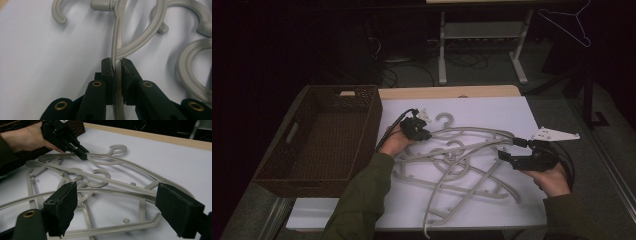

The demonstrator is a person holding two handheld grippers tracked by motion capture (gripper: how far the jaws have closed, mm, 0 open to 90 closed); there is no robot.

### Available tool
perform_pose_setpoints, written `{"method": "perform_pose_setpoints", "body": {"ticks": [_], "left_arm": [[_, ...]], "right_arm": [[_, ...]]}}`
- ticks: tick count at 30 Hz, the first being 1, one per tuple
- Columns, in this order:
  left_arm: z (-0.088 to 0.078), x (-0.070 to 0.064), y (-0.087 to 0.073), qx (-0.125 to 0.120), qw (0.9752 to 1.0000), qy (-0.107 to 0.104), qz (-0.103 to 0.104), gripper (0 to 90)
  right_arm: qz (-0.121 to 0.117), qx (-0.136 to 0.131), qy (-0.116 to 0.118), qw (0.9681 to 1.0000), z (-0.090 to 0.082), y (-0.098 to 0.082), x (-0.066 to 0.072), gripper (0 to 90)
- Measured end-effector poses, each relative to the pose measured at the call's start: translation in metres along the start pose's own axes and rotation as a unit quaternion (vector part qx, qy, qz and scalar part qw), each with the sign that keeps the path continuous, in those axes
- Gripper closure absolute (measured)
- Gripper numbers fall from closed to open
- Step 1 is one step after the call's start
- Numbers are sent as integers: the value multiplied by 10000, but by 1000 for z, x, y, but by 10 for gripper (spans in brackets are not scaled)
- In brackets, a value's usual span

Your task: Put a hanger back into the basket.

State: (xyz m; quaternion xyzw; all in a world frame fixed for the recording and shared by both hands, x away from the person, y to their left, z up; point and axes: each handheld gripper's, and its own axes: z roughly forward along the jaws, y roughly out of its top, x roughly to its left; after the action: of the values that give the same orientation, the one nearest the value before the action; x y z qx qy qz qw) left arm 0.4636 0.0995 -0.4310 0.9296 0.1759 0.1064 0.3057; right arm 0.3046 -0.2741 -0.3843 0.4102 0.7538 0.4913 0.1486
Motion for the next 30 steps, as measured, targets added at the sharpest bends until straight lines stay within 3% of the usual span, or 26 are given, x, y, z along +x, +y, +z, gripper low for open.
{"method": "perform_pose_setpoints", "body": {"ticks": [11, 13, 19, 21, 30], "left_arm": [[-24, 3, 13, -76, 9997, 209, 36, 823], [-36, 2, 20, -60, 9996, 274, 38, 823], [-58, 5, 28, -110, 9995, 245, -179, 823], [-74, 6, 31, -211, 9989, 162, -376, 823], [-120, 9, 33, -367, 9965, 174, -734, 824]], "right_arm": [[19, -57, 37, 10000, -1, 1, 1, 175], [7, -91, 36, 10000, -2, 1, 1, 175], [18, -161, 56, 9999, -4, 2, 1, 175], [3, -169, 59, 9998, -5, 3, 1, 175], [-1, -187, 44, 9998, -6, 4, 2, 175]]}}
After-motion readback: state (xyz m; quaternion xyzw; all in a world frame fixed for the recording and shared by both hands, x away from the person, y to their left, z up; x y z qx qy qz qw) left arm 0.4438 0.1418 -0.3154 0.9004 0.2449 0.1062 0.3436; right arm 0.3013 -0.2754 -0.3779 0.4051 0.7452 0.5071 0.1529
